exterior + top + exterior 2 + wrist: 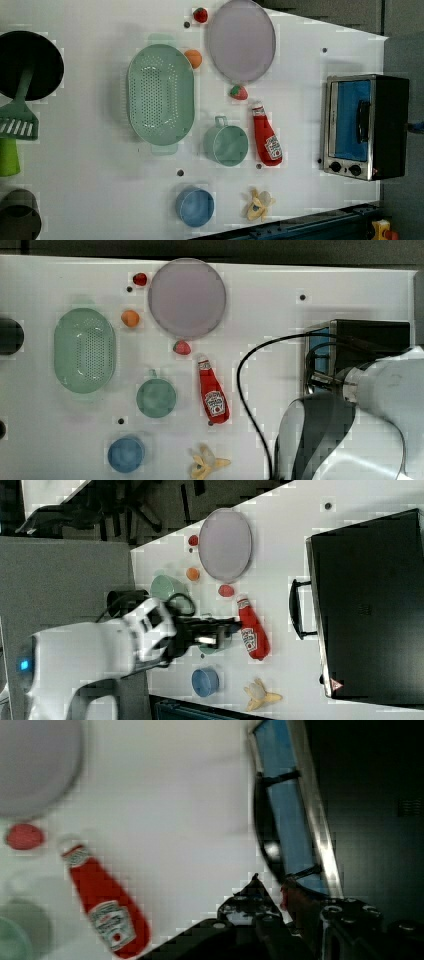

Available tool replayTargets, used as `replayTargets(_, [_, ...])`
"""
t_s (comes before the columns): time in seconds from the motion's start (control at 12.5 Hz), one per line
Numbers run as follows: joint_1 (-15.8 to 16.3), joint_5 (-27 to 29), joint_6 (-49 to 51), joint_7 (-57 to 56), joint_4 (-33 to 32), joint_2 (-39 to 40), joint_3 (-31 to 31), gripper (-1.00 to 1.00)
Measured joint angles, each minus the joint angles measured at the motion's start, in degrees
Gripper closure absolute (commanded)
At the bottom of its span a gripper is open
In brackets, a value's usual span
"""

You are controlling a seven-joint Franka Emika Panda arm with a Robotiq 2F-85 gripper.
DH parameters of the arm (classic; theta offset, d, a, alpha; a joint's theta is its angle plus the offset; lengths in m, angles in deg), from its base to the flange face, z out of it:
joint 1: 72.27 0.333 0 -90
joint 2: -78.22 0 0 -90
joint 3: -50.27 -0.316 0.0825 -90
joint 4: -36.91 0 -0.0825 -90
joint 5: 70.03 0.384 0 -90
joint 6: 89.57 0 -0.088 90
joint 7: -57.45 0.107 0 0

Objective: Flap open oven.

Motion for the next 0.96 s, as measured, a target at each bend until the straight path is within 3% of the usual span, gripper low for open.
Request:
replayTargets(0.4, [-0.6,0.0,-10.9,-12.1,-4.8,5.2,2.1,0.65])
replayTargets(0.96, [-0.7,0.1,-22.1,-14.8,-7.6,14.0,4.5,0.65])
